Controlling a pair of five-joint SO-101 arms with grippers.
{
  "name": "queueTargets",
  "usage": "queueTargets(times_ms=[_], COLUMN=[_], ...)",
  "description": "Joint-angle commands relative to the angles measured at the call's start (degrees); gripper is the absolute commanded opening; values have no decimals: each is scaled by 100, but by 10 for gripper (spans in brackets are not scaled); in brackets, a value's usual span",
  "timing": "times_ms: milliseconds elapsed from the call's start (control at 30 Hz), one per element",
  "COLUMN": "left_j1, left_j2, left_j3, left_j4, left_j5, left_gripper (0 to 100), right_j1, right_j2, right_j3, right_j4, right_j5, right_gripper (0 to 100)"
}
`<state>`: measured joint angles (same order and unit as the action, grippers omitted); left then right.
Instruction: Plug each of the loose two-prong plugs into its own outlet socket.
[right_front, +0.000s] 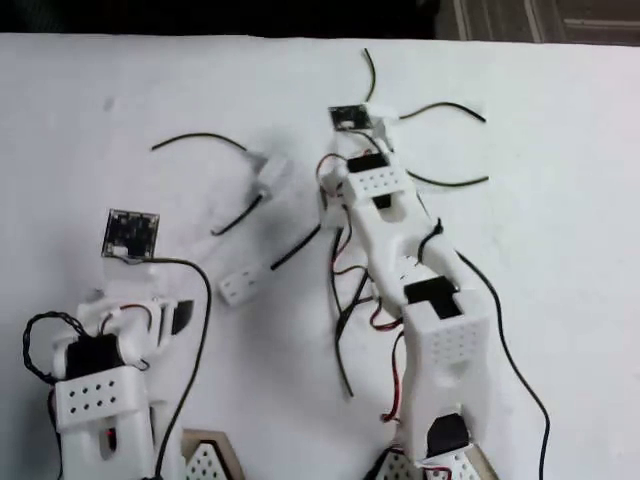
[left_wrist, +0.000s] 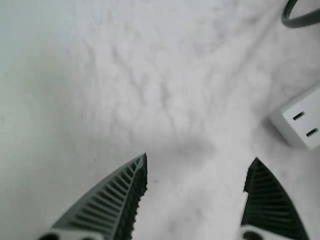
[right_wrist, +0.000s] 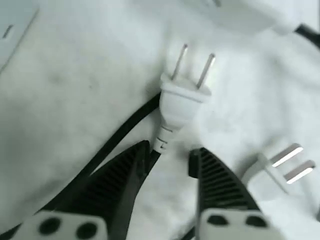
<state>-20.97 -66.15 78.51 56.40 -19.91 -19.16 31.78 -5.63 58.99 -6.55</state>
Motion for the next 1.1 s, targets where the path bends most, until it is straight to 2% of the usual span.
queueTargets(times_ms=[0, 67, 400, 567, 767, 967, 1067], left_j1=[-31, -31, -31, -31, -31, -31, -31], left_j2=[-127, -127, -127, -127, -127, -127, -127], left_j3=[-18, -9, -9, -9, -9, 0, 0], left_j4=[0, 0, 0, 0, 0, 0, 0], left_j5=[0, 0, -9, -9, -9, -9, -9], left_gripper=[313, 313, 313, 313, 313, 313, 313], right_j1=[-75, -84, -48, -75, -92, -127, -119], right_j2=[-127, -268, -1719, -2571, -3143, -3284, -3266], right_j3=[-237, -255, -273, -273, -246, -237, -229], right_j4=[4, 127, 866, 1534, 2220, 3020, 3486], right_j5=[0, 0, -193, -1178, -3051, -3464, -4132], right_gripper=[41, 12, 17, 17, 17, 17, 17])
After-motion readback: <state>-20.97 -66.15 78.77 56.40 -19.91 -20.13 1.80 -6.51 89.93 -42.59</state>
